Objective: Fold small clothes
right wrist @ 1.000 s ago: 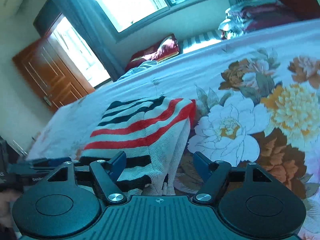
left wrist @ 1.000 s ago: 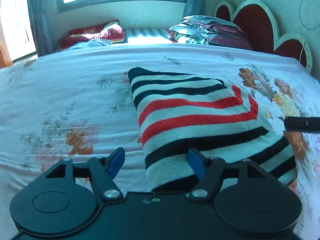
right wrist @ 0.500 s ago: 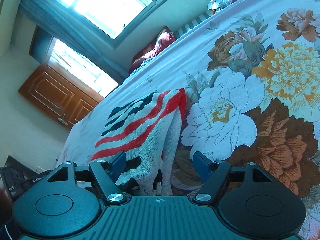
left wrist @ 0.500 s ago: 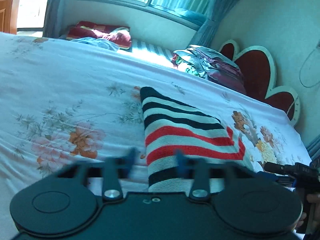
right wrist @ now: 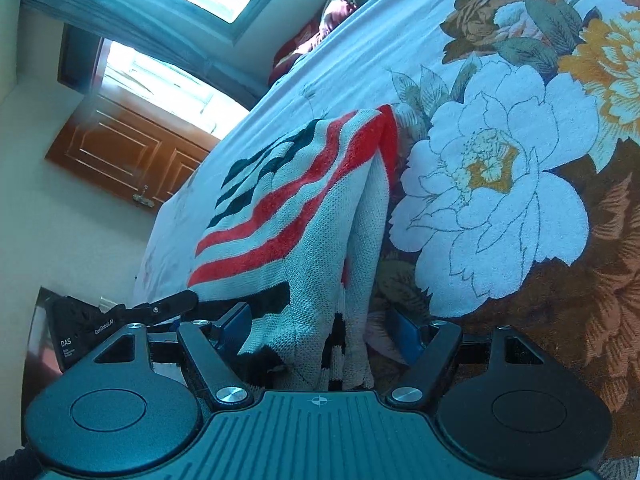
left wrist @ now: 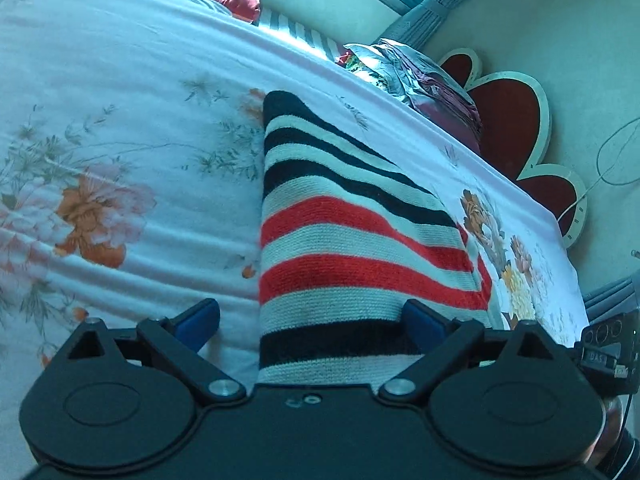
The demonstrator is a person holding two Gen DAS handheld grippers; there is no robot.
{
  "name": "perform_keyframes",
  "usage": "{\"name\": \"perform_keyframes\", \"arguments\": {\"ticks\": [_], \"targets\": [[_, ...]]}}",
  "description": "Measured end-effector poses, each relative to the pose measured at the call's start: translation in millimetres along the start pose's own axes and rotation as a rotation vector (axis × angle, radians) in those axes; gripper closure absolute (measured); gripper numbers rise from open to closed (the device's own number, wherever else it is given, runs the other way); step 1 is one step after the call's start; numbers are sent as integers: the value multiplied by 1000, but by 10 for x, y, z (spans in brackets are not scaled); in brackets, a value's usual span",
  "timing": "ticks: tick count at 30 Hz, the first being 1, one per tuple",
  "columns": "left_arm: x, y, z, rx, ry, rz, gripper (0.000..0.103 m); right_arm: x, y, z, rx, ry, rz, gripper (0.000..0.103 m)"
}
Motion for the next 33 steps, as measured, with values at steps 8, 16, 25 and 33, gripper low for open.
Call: {"name": "perform_keyframes", "arguments": {"ticks": [8, 16, 25, 33], "targets": [[293, -56, -220, -90, -15, -190, 6, -127, 96, -180, -29, -31, 58, 30], [380, 33, -87, -46, -14, -282, 48, -415, -74, -207, 78, -262, 330, 68], [148, 184, 437, 23, -31, -390, 56, -1290, -462, -366, 192, -348, 523, 71], [-826, 259, 1181, 51, 52, -392, 56, -2088, -843, -1391, 171, -280, 574, 71]]}}
Point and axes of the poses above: each gripper's, at about its wrist camera, not at the fingertips, and z roughly against the way its jaws point, x to its right, y to its top, the point moved 10 cm from there along -z, roughly the way its jaws point, and after that the axes turned 10 degrees about -z, right-handed, at the moved point
